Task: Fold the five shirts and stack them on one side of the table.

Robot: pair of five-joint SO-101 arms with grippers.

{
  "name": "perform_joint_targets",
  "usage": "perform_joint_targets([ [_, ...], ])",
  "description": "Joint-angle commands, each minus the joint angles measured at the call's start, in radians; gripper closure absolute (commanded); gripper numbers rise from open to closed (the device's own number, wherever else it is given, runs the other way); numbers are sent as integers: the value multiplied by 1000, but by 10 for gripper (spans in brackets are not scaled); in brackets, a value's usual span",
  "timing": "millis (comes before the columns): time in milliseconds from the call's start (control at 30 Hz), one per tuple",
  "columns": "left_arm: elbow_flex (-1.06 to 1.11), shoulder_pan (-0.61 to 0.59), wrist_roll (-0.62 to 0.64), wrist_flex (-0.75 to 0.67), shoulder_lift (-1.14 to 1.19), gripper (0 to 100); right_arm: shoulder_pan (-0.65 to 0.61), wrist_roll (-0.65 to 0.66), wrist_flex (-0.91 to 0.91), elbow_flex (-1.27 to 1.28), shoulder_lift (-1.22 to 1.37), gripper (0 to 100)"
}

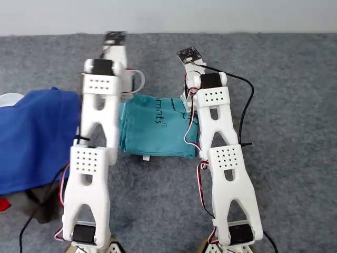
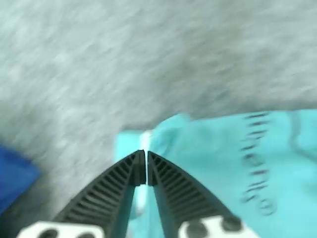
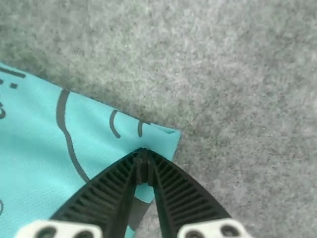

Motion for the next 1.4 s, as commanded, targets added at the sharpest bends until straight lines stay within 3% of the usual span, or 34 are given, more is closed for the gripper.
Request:
perform_joint_targets([
  [0,-45,32,-12,-78,8,987,8,-8,10,-21,2,986],
  [167,-50,11,-12,-91,130,987,8,-8,10,-21,2,985],
  [367,-114,-104,-14,26,166,987,8,-8,10,-21,4,984],
  [600,-285,-201,-14,100,163,987,8,-8,10,-23,4,984],
  [800,-433,-204,-14,100,55,987,5,-12,41,-31,-35,983],
  [1100,-314,-275,-20,101,-242,987,5,-11,137,-23,-242,983],
  [1367,5,-407,-66,101,-594,987,-48,-9,142,-17,-377,983],
])
